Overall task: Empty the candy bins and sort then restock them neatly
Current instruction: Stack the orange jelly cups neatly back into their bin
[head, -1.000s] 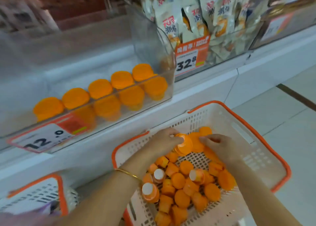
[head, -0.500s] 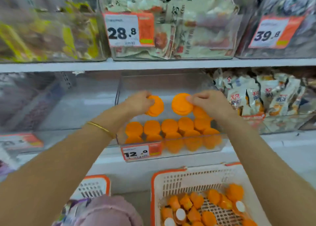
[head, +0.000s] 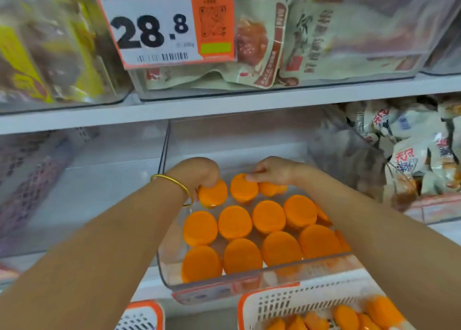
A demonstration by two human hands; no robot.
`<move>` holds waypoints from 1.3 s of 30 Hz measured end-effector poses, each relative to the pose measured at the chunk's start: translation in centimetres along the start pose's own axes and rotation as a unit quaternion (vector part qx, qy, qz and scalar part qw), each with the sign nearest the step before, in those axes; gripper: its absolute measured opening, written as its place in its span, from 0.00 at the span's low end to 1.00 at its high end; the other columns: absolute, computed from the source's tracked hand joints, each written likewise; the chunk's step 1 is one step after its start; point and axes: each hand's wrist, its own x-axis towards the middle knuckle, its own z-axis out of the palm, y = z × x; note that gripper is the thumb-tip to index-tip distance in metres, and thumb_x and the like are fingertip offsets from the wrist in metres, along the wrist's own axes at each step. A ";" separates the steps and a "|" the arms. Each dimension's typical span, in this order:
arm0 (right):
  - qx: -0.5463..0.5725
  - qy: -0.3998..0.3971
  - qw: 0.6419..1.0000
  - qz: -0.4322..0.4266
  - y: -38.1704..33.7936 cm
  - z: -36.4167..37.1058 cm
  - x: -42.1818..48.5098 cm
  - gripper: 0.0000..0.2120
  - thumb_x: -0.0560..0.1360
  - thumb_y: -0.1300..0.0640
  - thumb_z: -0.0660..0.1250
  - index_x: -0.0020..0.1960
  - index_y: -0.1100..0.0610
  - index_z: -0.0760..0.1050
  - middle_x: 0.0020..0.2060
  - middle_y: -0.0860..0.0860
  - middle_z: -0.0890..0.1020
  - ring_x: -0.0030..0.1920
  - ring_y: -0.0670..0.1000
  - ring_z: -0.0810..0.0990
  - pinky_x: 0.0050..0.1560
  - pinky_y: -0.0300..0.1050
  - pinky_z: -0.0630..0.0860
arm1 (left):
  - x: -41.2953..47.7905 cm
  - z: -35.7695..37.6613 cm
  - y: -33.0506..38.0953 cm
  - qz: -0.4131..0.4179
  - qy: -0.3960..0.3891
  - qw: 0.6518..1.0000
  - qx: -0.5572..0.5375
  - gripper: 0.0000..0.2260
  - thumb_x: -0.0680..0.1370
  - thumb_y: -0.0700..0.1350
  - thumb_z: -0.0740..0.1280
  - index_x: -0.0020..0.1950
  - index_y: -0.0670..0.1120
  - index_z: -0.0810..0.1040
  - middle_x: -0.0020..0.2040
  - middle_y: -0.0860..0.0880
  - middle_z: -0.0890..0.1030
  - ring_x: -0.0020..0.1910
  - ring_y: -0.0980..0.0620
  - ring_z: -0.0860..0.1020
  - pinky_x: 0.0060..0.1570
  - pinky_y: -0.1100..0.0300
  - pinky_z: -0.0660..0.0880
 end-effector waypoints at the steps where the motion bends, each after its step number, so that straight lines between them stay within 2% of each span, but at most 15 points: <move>1: -0.002 -0.006 1.000 -0.007 0.1 0.1 0.0 0.16 0.78 0.45 0.62 0.39 0.56 0.73 0.34 0.52 0.73 0.37 0.50 0.71 0.35 0.41 0.65 | -0.3 -0.1 0.0 -0.005 0.025 0.999 0.039 0.12 0.81 0.35 0.57 0.61 0.33 0.74 0.45 0.38 0.74 0.43 0.45 0.73 0.51 0.54 0.72; 3: -0.002 -0.017 1.000 -0.023 0.0 0.4 -0.2 0.15 0.79 0.47 0.61 0.51 0.58 0.78 0.46 0.55 0.80 0.48 0.52 0.77 0.47 0.44 0.71 | -0.1 0.1 -0.2 0.013 0.061 0.993 0.101 0.14 0.81 0.35 0.56 0.63 0.32 0.72 0.55 0.34 0.76 0.49 0.44 0.75 0.53 0.54 0.71; 5: 0.018 -0.010 0.999 -0.028 -0.4 0.4 -0.6 0.18 0.80 0.49 0.59 0.62 0.60 0.75 0.59 0.55 0.78 0.60 0.53 0.75 0.58 0.43 0.70 | 0.7 0.3 -0.1 0.057 0.083 0.991 0.087 0.15 0.81 0.37 0.56 0.66 0.35 0.71 0.66 0.37 0.73 0.62 0.41 0.73 0.61 0.53 0.69; 7: 0.014 0.010 1.000 -0.015 -0.4 0.3 -1.0 0.19 0.82 0.50 0.56 0.66 0.61 0.71 0.63 0.57 0.75 0.62 0.55 0.73 0.60 0.46 0.69 | 0.6 0.3 0.5 0.120 0.089 0.988 0.029 0.17 0.83 0.41 0.55 0.71 0.39 0.67 0.72 0.41 0.67 0.69 0.44 0.67 0.67 0.55 0.64; 10: -0.047 0.037 0.997 0.049 0.6 -0.3 -1.4 0.19 0.82 0.50 0.54 0.65 0.60 0.72 0.63 0.58 0.75 0.62 0.57 0.73 0.58 0.47 0.69 | -0.1 0.8 1.5 0.179 0.028 0.983 -0.013 0.19 0.84 0.43 0.51 0.75 0.42 0.61 0.75 0.43 0.63 0.73 0.46 0.62 0.69 0.57 0.59; 13: -0.082 0.068 0.991 0.081 1.1 -0.8 -2.1 0.16 0.82 0.53 0.56 0.61 0.60 0.76 0.61 0.57 0.77 0.60 0.57 0.74 0.57 0.48 0.71 | -0.3 1.2 1.4 0.176 -0.015 0.984 -0.002 0.20 0.85 0.45 0.49 0.77 0.44 0.55 0.77 0.46 0.56 0.76 0.48 0.57 0.70 0.59 0.55; 17: -0.005 0.058 0.994 0.097 0.3 -1.0 -3.4 0.15 0.82 0.52 0.56 0.59 0.58 0.76 0.56 0.57 0.77 0.53 0.59 0.79 0.47 0.52 0.79 | -0.5 0.9 0.9 0.153 -0.031 0.988 0.015 0.20 0.84 0.44 0.49 0.77 0.45 0.57 0.77 0.46 0.58 0.75 0.47 0.58 0.71 0.56 0.56; 20: -0.029 0.026 0.993 0.111 -1.2 -1.0 -4.0 0.22 0.79 0.42 0.58 0.59 0.58 0.76 0.52 0.57 0.77 0.52 0.57 0.78 0.48 0.51 0.79 | -0.9 0.7 0.8 0.132 -0.024 0.990 0.030 0.20 0.84 0.44 0.50 0.76 0.43 0.58 0.76 0.45 0.60 0.74 0.46 0.61 0.69 0.56 0.59; 22: -0.063 0.023 0.992 0.107 -1.7 -0.9 -4.1 0.20 0.78 0.45 0.62 0.59 0.60 0.77 0.55 0.58 0.78 0.53 0.57 0.78 0.50 0.50 0.78 | -0.7 0.8 0.6 0.122 -0.017 0.991 0.043 0.20 0.84 0.44 0.50 0.76 0.42 0.59 0.76 0.44 0.61 0.73 0.45 0.62 0.68 0.56 0.61; 25: 0.065 0.070 0.992 0.086 -1.3 -0.5 -3.9 0.14 0.77 0.54 0.66 0.60 0.59 0.78 0.59 0.56 0.77 0.55 0.56 0.77 0.50 0.51 0.79 | -0.5 1.1 0.2 0.115 0.002 0.992 0.045 0.23 0.84 0.49 0.50 0.78 0.45 0.53 0.78 0.46 0.54 0.76 0.45 0.56 0.72 0.54 0.56; 27: 0.200 0.079 0.973 0.078 -1.0 -0.1 -4.0 0.14 0.78 0.58 0.64 0.64 0.57 0.74 0.62 0.55 0.74 0.60 0.56 0.75 0.54 0.53 0.78 | -0.2 1.6 0.0 0.110 0.000 0.993 0.037 0.25 0.84 0.53 0.48 0.78 0.49 0.46 0.79 0.47 0.48 0.77 0.45 0.51 0.75 0.51 0.51; 28: 0.214 0.079 0.971 0.076 -0.8 0.0 -4.1 0.15 0.79 0.60 0.63 0.65 0.57 0.73 0.63 0.56 0.74 0.61 0.56 0.75 0.56 0.54 0.78 | -0.1 1.9 -0.1 0.103 -0.013 0.994 0.037 0.25 0.83 0.55 0.47 0.78 0.51 0.44 0.79 0.47 0.47 0.77 0.45 0.51 0.75 0.50 0.51; 31: 0.156 0.060 0.983 0.080 -0.4 0.4 -3.8 0.16 0.80 0.62 0.61 0.67 0.57 0.71 0.63 0.57 0.75 0.58 0.56 0.77 0.55 0.52 0.78 | 0.4 2.9 0.0 0.075 -0.035 0.996 0.039 0.26 0.82 0.58 0.45 0.78 0.53 0.40 0.79 0.46 0.49 0.76 0.43 0.53 0.74 0.47 0.54; 36: 0.117 0.033 0.989 0.086 -0.7 0.3 -3.9 0.16 0.80 0.64 0.59 0.67 0.56 0.70 0.57 0.58 0.76 0.48 0.52 0.78 0.51 0.48 0.78 | 0.7 4.0 -0.2 0.043 0.008 0.995 0.092 0.28 0.81 0.61 0.46 0.77 0.56 0.39 0.78 0.43 0.54 0.74 0.39 0.57 0.71 0.44 0.60; 39: 0.078 0.044 0.992 0.092 -0.8 0.3 -4.0 0.18 0.81 0.64 0.56 0.69 0.54 0.69 0.61 0.57 0.75 0.52 0.54 0.80 0.52 0.48 0.77 | 1.1 4.3 -0.4 0.045 0.024 0.993 0.108 0.28 0.81 0.62 0.46 0.77 0.57 0.38 0.78 0.43 0.54 0.75 0.38 0.55 0.71 0.42 0.58</move>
